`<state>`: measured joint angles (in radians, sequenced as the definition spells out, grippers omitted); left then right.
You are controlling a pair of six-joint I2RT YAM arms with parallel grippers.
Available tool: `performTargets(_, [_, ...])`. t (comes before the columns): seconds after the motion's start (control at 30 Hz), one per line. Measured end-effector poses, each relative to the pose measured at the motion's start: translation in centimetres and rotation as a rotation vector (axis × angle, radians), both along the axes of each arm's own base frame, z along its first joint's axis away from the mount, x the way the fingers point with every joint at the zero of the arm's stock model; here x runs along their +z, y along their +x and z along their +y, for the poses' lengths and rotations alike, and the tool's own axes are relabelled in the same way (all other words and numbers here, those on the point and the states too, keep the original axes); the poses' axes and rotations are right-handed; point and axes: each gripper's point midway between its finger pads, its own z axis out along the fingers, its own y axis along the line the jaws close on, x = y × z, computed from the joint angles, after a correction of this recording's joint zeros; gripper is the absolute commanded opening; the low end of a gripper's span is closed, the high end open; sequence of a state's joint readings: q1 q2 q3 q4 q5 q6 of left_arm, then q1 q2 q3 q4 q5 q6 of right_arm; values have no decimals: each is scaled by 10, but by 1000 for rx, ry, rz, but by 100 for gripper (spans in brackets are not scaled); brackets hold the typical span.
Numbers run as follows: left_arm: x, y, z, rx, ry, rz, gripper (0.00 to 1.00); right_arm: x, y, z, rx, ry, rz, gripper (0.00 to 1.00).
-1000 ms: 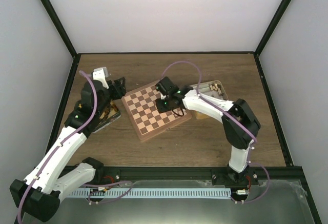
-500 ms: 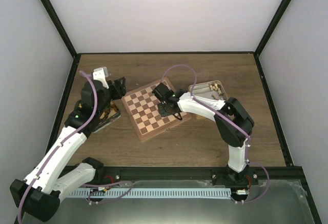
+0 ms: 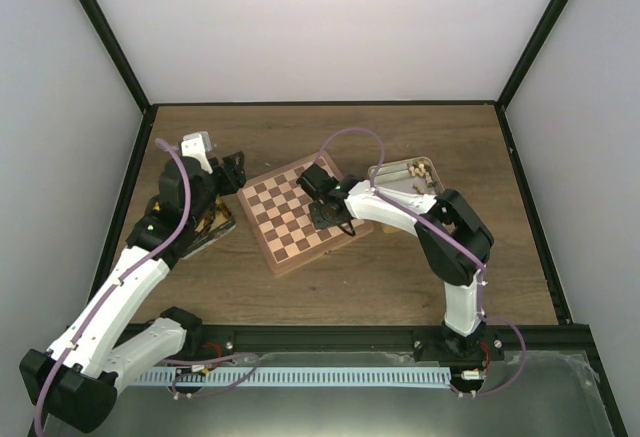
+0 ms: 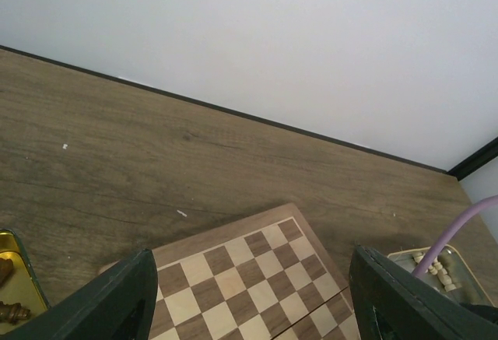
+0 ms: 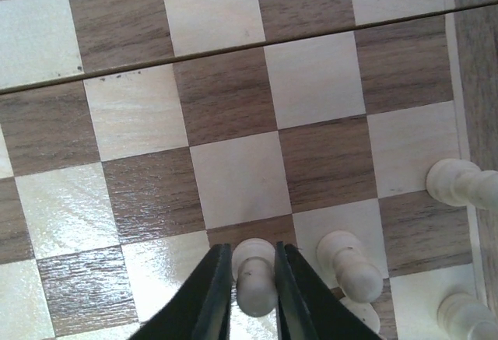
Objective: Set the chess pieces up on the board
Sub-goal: Place the chess piece on the chessboard, then adjust the chess piece on the chessboard.
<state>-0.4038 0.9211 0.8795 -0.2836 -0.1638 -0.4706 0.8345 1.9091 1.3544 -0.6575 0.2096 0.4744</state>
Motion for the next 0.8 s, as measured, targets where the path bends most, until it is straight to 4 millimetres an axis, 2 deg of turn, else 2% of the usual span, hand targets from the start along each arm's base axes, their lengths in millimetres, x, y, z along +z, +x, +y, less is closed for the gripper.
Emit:
performTargets(0.1, [-1,0,0,0,0,1,69,0,-1,0,-10,5,6,28])
performTargets(0.3, [-2,0,0,0,2,4,70,2,0,-2,-24,11,5,29])
performTargets(0.37, [-2,0,0,1,2,4,69,10,3,-3,-35,29,-7,29])
performTargets(0.47, [-1,0,2,8,4,2,69,35,13,-6,-70,90,-56,29])
performTargets(0.53, [-1,0,3,14,5,-1,69,53,24,-15,-113,133,-97,32])
performTargets(0.63, [0,-1,3,16,4,-4,69,67,42,-37,-187,158,-135,34])
performTargets(0.7, [0,-1,3,16,4,-4,69,68,52,-48,-222,155,-147,34])
performTargets(0.8, [0,-1,3,16,3,-3,69,57,62,-63,-254,129,-137,35])
